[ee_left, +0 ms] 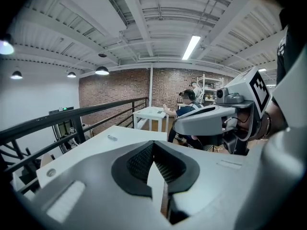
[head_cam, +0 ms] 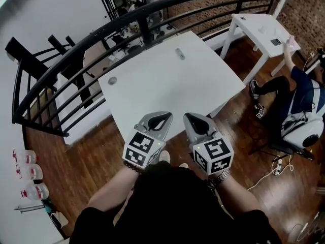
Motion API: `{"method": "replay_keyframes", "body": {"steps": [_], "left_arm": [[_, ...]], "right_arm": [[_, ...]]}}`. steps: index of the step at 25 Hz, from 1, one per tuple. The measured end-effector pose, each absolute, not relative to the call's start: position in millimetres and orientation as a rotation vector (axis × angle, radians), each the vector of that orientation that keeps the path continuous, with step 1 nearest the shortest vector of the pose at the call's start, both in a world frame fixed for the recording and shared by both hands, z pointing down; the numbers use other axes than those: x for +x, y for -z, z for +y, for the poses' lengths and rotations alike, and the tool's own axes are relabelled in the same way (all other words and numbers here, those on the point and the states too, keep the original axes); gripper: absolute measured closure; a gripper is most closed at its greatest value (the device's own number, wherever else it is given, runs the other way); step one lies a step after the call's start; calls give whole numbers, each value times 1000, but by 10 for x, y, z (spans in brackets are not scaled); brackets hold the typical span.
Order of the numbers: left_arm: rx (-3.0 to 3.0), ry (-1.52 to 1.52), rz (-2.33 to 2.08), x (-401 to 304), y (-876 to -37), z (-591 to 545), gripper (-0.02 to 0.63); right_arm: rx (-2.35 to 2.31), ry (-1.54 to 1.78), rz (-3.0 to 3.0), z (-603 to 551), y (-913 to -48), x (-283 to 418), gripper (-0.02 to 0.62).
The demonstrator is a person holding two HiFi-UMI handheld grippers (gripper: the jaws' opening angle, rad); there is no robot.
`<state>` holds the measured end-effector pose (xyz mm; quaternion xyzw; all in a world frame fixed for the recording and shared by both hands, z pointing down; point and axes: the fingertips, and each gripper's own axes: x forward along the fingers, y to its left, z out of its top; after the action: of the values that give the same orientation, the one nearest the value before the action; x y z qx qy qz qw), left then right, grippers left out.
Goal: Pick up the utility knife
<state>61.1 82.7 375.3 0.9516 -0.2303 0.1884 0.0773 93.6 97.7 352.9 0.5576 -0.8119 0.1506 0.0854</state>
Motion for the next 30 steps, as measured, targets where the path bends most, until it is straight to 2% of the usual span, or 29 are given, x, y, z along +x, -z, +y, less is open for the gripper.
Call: {"method": "replay_keyframes", "body": {"steps": [7,14,30], "left_arm": [[2853,-539,-677,999,-3813,463,589],[2804,-423,-710,1106,-3894,-368,589],[2618,-346,-795,898,-4141,-1355,589]], "right_arm": [[1695,-423,-2396,563,-3550,1388,603],[1648,-367,-2370,-198,-3693,1437,603],[1472,-405,-2284,-1550,-4004,1377,603]]}}
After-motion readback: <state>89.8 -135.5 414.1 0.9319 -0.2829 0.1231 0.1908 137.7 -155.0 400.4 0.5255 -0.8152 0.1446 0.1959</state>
